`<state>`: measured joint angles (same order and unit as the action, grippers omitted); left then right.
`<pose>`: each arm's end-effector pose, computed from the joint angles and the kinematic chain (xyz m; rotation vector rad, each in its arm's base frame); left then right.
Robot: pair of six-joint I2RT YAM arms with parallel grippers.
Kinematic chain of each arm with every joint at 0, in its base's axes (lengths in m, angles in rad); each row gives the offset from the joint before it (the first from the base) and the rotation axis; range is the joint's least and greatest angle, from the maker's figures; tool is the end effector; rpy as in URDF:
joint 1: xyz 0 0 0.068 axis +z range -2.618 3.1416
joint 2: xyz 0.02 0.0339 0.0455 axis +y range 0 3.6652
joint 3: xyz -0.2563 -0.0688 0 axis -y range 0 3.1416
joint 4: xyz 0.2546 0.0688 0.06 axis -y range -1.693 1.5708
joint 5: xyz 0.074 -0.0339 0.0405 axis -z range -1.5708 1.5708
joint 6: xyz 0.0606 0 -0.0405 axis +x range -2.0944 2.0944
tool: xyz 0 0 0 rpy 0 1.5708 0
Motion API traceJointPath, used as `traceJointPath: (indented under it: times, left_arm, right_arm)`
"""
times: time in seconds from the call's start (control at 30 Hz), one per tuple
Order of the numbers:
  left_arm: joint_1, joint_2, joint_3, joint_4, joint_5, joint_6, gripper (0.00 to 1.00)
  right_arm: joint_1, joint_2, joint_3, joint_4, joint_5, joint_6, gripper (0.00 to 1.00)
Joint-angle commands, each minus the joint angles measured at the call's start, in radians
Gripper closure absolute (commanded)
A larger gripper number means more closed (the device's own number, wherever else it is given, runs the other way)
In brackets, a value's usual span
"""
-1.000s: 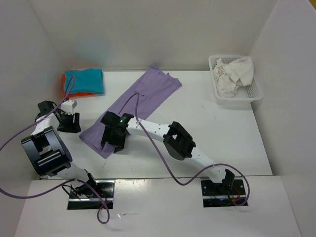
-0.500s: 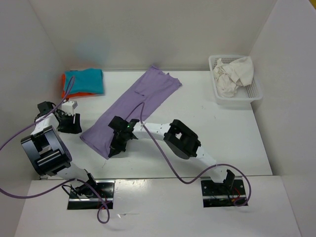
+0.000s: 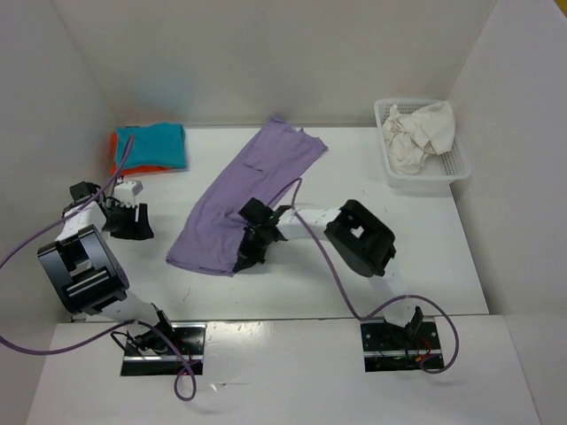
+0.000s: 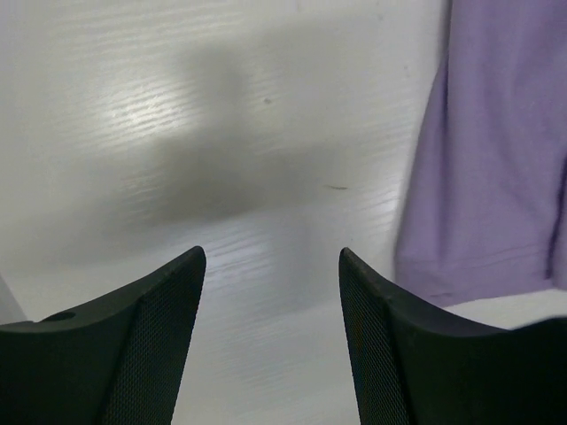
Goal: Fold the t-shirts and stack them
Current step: Rotate the tshirt 90 degrees
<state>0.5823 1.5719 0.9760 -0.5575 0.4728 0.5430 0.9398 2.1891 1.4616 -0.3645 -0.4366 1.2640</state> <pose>0.2796 0.1510 0.1596 0.0795 2.5361 -0.2301 0.2495 0.3849 0.0834 -0.3057 -2.8192 -0.9004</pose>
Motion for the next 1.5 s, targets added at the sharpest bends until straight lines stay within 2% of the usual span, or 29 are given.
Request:
traceJointPath:
  times: [0.0,0.1,0.17,0.23,0.43,0.5,0.53,0.57,0.6,0.67,0.8,0.83,0.9,1.1,1.4,1.47]
  left_arm:
    - [-0.041,0.011,0.055,-0.025,0.075,-0.023,0.31]
    - [-0.140,0.002,0.055,-0.035,0.050,-0.032,0.31]
    - [-0.261,-0.021,0.055,-0.035,-0.019,-0.032,0.31]
    - [-0.388,-0.035,0.064,-0.045,-0.086,-0.023,0.31]
    - [-0.633,-0.065,0.112,-0.150,-0.216,0.103,0.29]
    - [-0.749,-0.099,0.096,-0.174,-0.299,0.153,0.28]
    - [-0.792,-0.146,0.057,-0.174,-0.328,0.214,0.28]
    - [-0.884,-0.174,0.031,-0.186,-0.394,0.247,0.27]
    - [-0.932,-0.240,0.001,-0.199,-0.428,0.282,0.25]
    - [-1.072,-0.314,-0.081,-0.223,-0.505,0.380,0.25]
    - [-1.288,-0.533,-0.195,-0.223,-0.540,0.553,0.21]
    - [-1.323,-0.561,-0.215,-0.223,-0.540,0.639,0.19]
    - [-1.398,-0.596,-0.270,-0.223,-0.525,0.719,0.19]
    - [-1.501,-0.552,-0.306,-0.177,-0.347,0.888,0.15]
    - [-1.510,-0.423,-0.398,-0.144,-0.335,1.086,0.16]
    - [-1.510,-0.379,-0.433,-0.085,-0.359,1.095,0.18]
  right_arm:
    - [-0.084,-0.110,-0.212,-0.057,0.070,-0.124,1.00]
    - [-0.137,-0.230,-0.398,-0.048,0.030,-0.190,1.00]
    - [-0.156,-0.317,-0.507,-0.048,0.021,-0.241,1.00]
    - [-0.165,-0.374,-0.555,-0.073,0.021,-0.279,1.00]
    - [-0.165,-0.574,-0.704,-0.139,-0.027,-0.382,1.00]
    - [-0.174,-0.616,-0.713,-0.172,-0.036,-0.445,0.94]
    - [-0.183,-0.627,-0.722,-0.201,-0.036,-0.471,0.84]
    - [-0.184,-0.640,-0.722,-0.218,-0.036,-0.515,0.78]
    - [-0.184,-0.664,-0.722,-0.241,-0.036,-0.529,0.65]
    - [-0.184,-0.693,-0.722,-0.241,-0.048,-0.540,0.56]
    - [-0.184,-0.767,-0.710,-0.232,-0.057,-0.529,0.50]
    - [-0.184,-0.767,-0.699,-0.232,-0.044,-0.516,0.50]
    - [-0.184,-0.781,-0.687,-0.223,-0.004,-0.500,0.50]
    - [-0.184,-0.689,-0.646,-0.172,0.028,-0.453,0.50]
    - [-0.184,-0.645,-0.656,-0.110,0.027,-0.416,0.48]
    - [-0.184,-0.618,-0.647,-0.110,0.018,-0.425,0.48]
